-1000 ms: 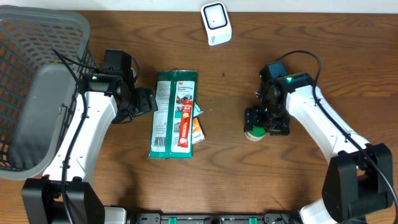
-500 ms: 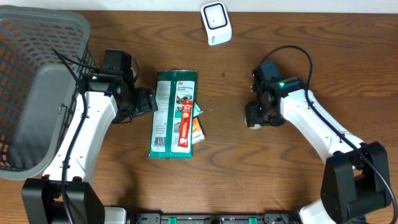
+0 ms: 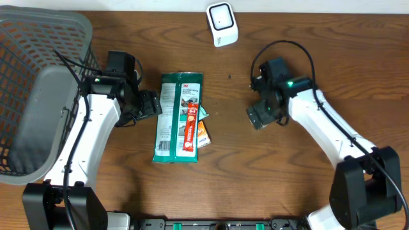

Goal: Scan the item barcode

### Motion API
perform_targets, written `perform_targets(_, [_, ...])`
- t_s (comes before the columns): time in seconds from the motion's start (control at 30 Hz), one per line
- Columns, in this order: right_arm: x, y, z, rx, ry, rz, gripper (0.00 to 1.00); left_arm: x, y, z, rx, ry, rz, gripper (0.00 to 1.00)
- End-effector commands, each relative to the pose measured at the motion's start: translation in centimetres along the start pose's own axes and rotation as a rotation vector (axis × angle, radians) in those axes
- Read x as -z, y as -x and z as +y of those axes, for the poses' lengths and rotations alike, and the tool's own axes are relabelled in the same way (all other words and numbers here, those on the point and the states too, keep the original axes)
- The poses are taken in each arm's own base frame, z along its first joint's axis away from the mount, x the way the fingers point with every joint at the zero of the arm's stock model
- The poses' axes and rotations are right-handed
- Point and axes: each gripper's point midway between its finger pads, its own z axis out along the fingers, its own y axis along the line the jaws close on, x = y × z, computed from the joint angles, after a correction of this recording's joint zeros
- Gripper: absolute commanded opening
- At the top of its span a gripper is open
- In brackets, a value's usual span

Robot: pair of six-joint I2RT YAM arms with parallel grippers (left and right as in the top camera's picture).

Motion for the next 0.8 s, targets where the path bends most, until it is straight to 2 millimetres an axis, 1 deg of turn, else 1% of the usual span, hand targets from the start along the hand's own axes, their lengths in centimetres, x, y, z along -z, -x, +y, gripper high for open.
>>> perform_targets(0.0, [6.6, 4.8, -0.9, -0.281, -0.007, -0.182, 0.99, -0.2, -0.2, 0.1, 0.004, 0.007, 0.013, 0.86])
perform_targets(0.03, [7.7, 5.5, -0.8, -0.392, 0.021, -0.218, 0.99, -0.2, -0.2, 0.1, 0.004, 0.007, 0.013, 0.86])
perform_targets(0.07, [8.3, 6.2, -0.8, -0.537, 0.057, -0.252, 0.99, -0.2, -0.2, 0.1, 0.004, 0.007, 0.013, 0.86])
perform_targets(0.1, [8.4, 6.3, -0.7, -0.67, 0.085, -0.256, 0.99, -0.2, -0.2, 0.1, 0.004, 0.007, 0.013, 0.86])
perform_targets(0.17, [8.3, 6.1, -0.2, -0.882, 0.133, -0.228, 0.99, -0.2, -0.2, 0.1, 0.004, 0.007, 0.013, 0.86])
perform_targets(0.2, [8.1, 5.9, 0.2, -0.963, 0.161, -0.206, 0.99, -0.2, -0.2, 0.1, 0.004, 0.007, 0.013, 0.86])
perform_targets(0.23, [8.1, 5.9, 0.3, -0.982, 0.169, -0.201, 0.99, -0.2, -0.2, 0.1, 0.004, 0.007, 0.013, 0.86])
perform_targets(0.27, [8.0, 5.8, 0.2, -0.983, 0.159, -0.202, 0.94, -0.2, -0.2, 0.1, 0.004, 0.008, 0.013, 0.86])
perform_targets(0.33, [7.9, 5.5, -0.4, -0.99, 0.126, -0.205, 0.73, -0.2, -0.2, 0.1, 0.004, 0.007, 0.013, 0.86])
perform_targets(0.37, [7.7, 5.5, -0.4, -1.009, 0.128, -0.202, 0.73, -0.2, -0.2, 0.1, 0.004, 0.008, 0.013, 0.86])
perform_targets(0.4, [7.5, 5.3, -0.4, -1.044, 0.129, -0.194, 0.99, -0.2, -0.2, 0.1, 0.004, 0.008, 0.013, 0.86])
perform_targets(0.53, [5.6, 3.4, 0.1, -1.339, 0.125, -0.118, 0.99, -0.2, -0.2, 0.1, 0.004, 0.007, 0.013, 0.86])
perform_targets(0.67, [4.5, 2.1, 0.2, -1.357, 0.085, -0.091, 0.99, -0.2, -0.2, 0.1, 0.004, 0.008, 0.013, 0.86])
perform_targets(0.77, [3.5, 1.0, 0.4, -1.486, 0.068, -0.054, 0.99, -0.2, -0.2, 0.1, 0.004, 0.008, 0.013, 0.86])
